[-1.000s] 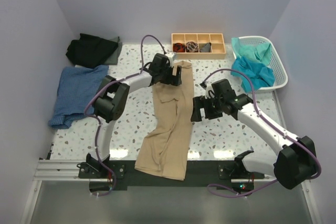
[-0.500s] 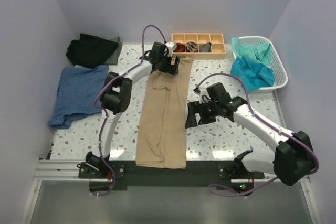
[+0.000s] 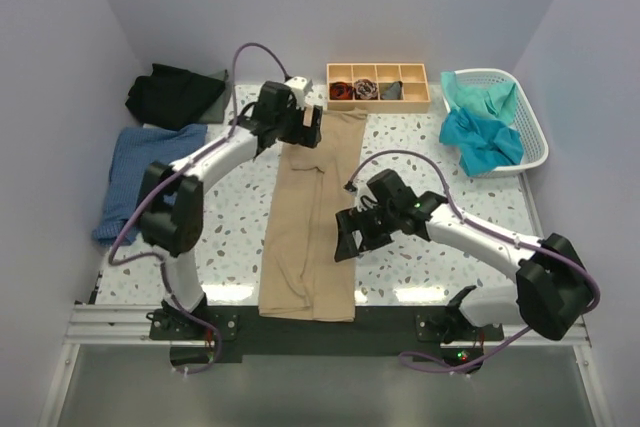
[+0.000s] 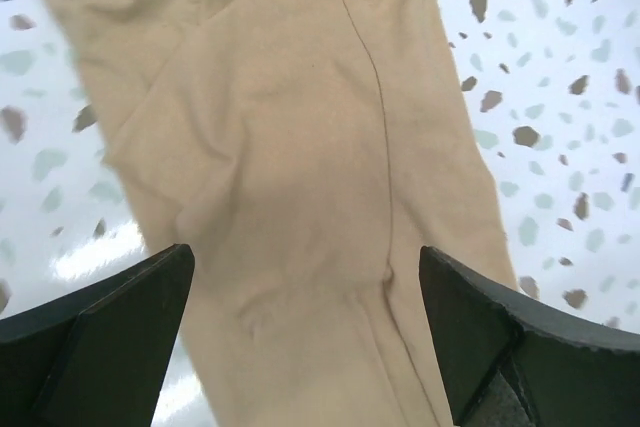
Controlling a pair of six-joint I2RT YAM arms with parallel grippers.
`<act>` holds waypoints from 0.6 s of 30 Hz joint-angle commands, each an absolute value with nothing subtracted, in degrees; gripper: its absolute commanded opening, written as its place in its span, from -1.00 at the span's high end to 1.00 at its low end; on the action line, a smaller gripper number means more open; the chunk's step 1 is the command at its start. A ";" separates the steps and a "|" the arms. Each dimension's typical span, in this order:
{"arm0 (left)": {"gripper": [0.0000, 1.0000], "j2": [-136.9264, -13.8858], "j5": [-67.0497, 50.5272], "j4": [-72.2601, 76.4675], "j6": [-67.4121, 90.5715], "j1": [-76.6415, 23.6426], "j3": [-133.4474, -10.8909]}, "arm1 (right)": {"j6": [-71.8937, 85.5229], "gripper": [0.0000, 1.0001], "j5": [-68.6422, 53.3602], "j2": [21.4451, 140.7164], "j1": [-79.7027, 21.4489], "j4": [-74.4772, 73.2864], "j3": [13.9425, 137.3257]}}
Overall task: Fold and stack the t-shirts
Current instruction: Fold the tshirt
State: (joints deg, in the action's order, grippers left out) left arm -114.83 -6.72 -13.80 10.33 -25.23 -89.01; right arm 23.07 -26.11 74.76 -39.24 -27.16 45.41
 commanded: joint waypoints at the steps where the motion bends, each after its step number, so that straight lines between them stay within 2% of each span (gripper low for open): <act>1: -1.00 -96.71 -0.89 -8.88 16.16 -27.41 -72.31 | 25.75 -0.75 -25.49 76.55 -43.76 -22.51 45.17; 7: -1.00 -76.23 5.35 -9.14 27.49 -30.32 -48.39 | 30.49 -0.69 -22.34 80.33 -53.77 -17.76 46.58; 10: -1.00 -65.26 8.16 -10.11 30.05 -30.94 -41.34 | 32.87 -0.68 -19.69 82.52 -59.67 -15.74 47.02; 18: -1.00 -57.13 9.93 -15.55 29.27 -30.94 -38.24 | 39.10 -0.56 -12.48 87.53 -67.14 -3.70 43.07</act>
